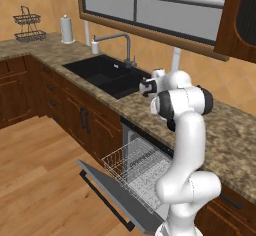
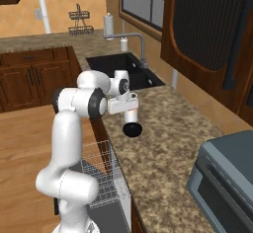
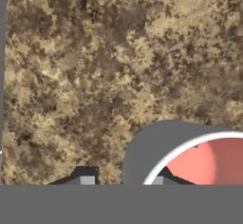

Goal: Pick up the cup and bowl from the counter, place them in the dishwasher, and close the dishwasher door.

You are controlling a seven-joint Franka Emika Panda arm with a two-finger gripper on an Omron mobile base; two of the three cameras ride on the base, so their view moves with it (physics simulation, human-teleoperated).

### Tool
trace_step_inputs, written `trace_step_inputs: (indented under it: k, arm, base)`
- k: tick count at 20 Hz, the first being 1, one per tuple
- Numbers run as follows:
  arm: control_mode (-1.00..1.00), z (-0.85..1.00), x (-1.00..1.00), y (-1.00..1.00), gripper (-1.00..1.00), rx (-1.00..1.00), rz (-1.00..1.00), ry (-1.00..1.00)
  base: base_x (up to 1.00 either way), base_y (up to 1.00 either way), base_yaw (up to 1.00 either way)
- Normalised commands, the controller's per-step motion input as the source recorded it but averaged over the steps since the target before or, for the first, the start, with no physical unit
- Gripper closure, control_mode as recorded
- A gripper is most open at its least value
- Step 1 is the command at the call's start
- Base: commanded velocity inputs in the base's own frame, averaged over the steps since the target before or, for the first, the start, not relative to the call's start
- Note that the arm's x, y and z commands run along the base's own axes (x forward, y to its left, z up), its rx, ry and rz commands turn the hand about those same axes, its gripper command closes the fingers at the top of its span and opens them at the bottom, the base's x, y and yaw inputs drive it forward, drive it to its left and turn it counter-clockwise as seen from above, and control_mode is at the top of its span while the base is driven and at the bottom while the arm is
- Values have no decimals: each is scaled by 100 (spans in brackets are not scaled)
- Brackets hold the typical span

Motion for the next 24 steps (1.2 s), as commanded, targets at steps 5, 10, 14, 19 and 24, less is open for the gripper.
trace_step_inputs:
  k: [5, 10, 14, 19, 24]
  arm:
    - [-100, -6, -35, 10, 100, 0, 5, 0]
    - [-100, -5, -74, 62, 100, 3, 2, -17]
    - [-100, 4, -81, 95, 100, 1, 0, -18]
    - [-100, 8, -56, 38, 100, 1, 0, -12]
    - [-100, 2, -99, -11, 100, 0, 0, -5]
  base:
    - [0, 0, 0]
    - [0, 0, 0]
    - [0, 0, 0]
    - [0, 0, 0]
    - [0, 0, 0]
